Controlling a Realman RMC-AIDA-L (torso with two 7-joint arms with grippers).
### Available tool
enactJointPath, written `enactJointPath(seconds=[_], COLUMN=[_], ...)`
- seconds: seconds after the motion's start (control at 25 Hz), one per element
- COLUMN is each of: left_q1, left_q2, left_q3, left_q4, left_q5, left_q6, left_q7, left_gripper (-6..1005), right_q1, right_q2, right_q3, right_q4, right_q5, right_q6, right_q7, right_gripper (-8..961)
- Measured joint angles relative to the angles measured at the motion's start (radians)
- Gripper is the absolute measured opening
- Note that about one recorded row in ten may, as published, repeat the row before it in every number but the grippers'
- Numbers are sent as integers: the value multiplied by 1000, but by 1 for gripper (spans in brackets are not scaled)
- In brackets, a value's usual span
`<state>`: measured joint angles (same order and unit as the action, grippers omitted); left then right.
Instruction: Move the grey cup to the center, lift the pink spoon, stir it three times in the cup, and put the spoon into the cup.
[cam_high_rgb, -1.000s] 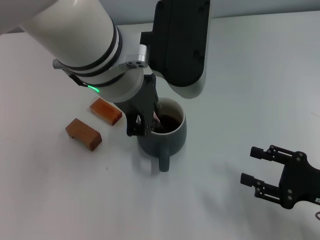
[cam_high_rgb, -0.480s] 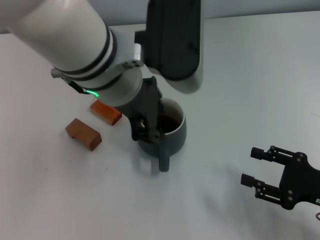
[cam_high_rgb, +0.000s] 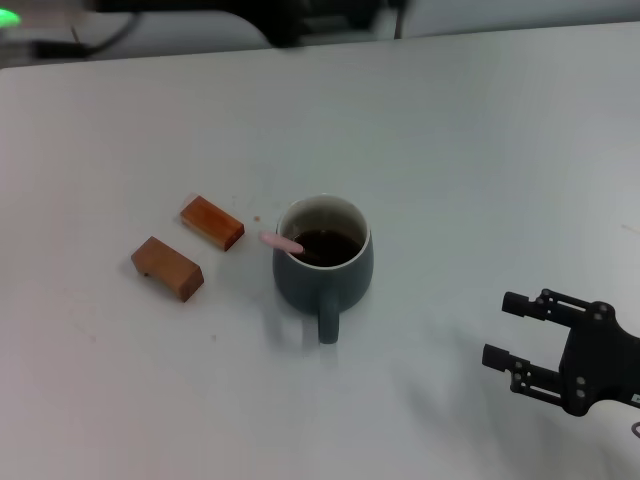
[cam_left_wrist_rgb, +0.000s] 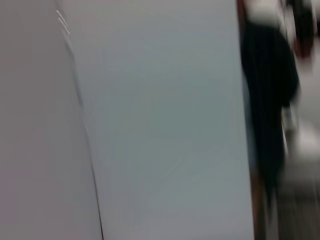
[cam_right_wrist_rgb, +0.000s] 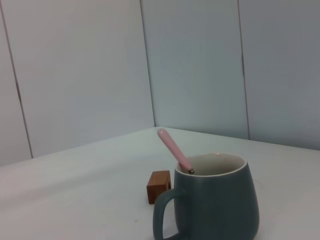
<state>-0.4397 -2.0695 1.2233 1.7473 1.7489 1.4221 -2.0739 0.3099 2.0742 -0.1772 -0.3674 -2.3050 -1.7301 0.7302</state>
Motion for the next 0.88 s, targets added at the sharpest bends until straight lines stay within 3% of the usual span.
enactJointPath(seconds=[0.08, 0.12, 0.2, 0.24, 0.32, 0.4, 0.44, 0.48, 0.52, 0.56, 0.6, 0.64, 0.72, 0.88], left_q1=[93, 93, 185, 185, 238, 238, 257, 257, 258, 258, 258, 259, 263, 295], left_q2=[0, 0, 1, 1, 5, 5, 6, 6, 10, 10, 17, 47, 65, 69], left_q3=[-53, -53, -79, -79, -88, -88, -139, -139, -180, -180, -212, -248, -249, -252], left_q4=[-99, -99, -288, -288, -448, -448, -651, -651, -796, -796, -921, -1177, -1276, -1346], left_q5=[-234, -234, -512, -512, -668, -668, -727, -727, -720, -720, -703, -627, -562, -449], left_q6=[-29, -29, -24, -24, 8, 8, 116, 116, 203, 203, 258, 301, 315, 322], left_q7=[118, 118, 289, 289, 411, 411, 566, 566, 691, 691, 795, 1009, 1149, 1323], left_gripper=[544, 546, 549, 550, 553, 556, 558, 559, 561, 562, 564, 582, 617, 687], right_q1=[1, 1, 2, 2, 2, 2, 2, 2, 1, 1, 1, 1, 1, 2], right_q2=[0, 0, 0, 0, 0, 0, 0, 0, 0, 0, 0, 0, 0, 0], right_q3=[1, 1, 2, 3, 4, 5, 6, 6, 7, 8, 8, 8, 9, 9], right_q4=[-1, -1, -1, -2, -3, -4, -4, -5, -6, -6, -6, -6, -6, -7], right_q5=[0, 0, 1, 1, 2, 2, 2, 2, 3, 3, 3, 3, 3, 3], right_q6=[1, 2, 3, 3, 3, 3, 3, 3, 3, 3, 4, 6, 6, 7], right_q7=[0, 0, 0, 0, 0, 0, 0, 0, 0, 0, 0, 0, 0, 0], right_gripper=[680, 680, 680, 680, 680, 680, 680, 680, 680, 680, 680, 680, 680, 680])
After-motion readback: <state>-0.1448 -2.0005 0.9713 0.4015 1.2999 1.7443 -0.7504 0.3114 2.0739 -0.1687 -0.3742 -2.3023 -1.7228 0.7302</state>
